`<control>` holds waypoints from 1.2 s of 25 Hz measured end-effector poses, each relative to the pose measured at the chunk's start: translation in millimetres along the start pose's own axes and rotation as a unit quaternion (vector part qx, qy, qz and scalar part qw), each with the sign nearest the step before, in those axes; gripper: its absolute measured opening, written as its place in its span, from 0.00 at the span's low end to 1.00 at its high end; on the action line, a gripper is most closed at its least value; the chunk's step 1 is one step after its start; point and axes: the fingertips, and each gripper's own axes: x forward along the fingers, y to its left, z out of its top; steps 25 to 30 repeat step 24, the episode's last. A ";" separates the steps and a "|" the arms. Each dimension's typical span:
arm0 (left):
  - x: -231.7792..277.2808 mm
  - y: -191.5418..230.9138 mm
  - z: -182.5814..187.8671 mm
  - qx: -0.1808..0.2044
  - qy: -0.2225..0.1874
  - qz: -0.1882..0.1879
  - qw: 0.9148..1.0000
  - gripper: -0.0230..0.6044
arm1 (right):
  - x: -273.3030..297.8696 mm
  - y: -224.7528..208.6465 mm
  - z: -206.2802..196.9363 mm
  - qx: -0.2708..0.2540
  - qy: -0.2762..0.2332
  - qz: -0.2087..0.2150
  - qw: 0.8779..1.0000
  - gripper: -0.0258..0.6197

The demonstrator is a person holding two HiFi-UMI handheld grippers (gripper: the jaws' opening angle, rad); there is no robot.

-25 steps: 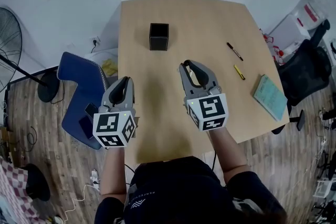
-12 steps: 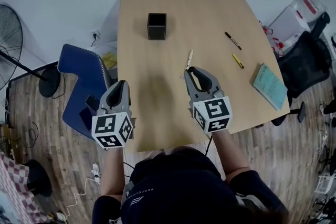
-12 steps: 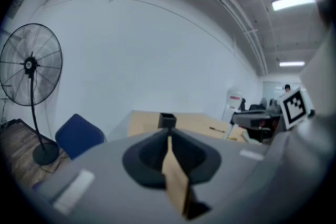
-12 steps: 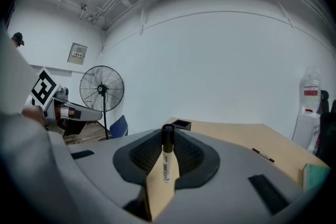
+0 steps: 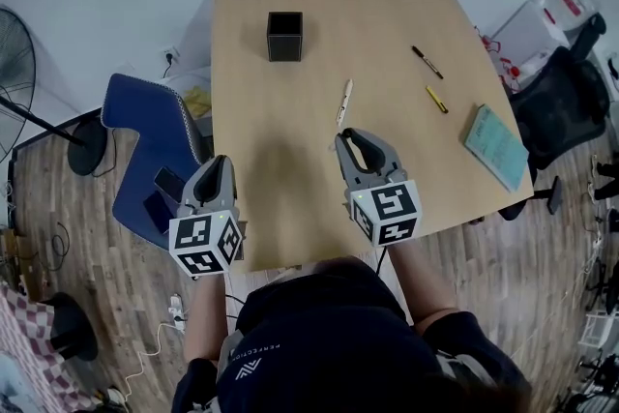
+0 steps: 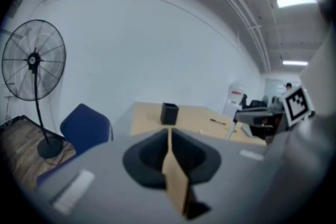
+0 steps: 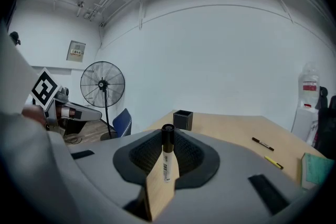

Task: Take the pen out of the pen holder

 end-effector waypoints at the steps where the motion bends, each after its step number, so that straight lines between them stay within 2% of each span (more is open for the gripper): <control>1: -0.2 1.2 -2.2 -0.002 0.002 0.001 1.000 0.07 | 0.0 0.0 -1.7 0.001 0.001 0.000 1.000 0.13; 30: 12.1 8.7 3.4 -0.014 -0.001 -0.001 1.000 0.06 | 13.5 15.5 -4.5 0.009 0.002 0.026 1.000 0.13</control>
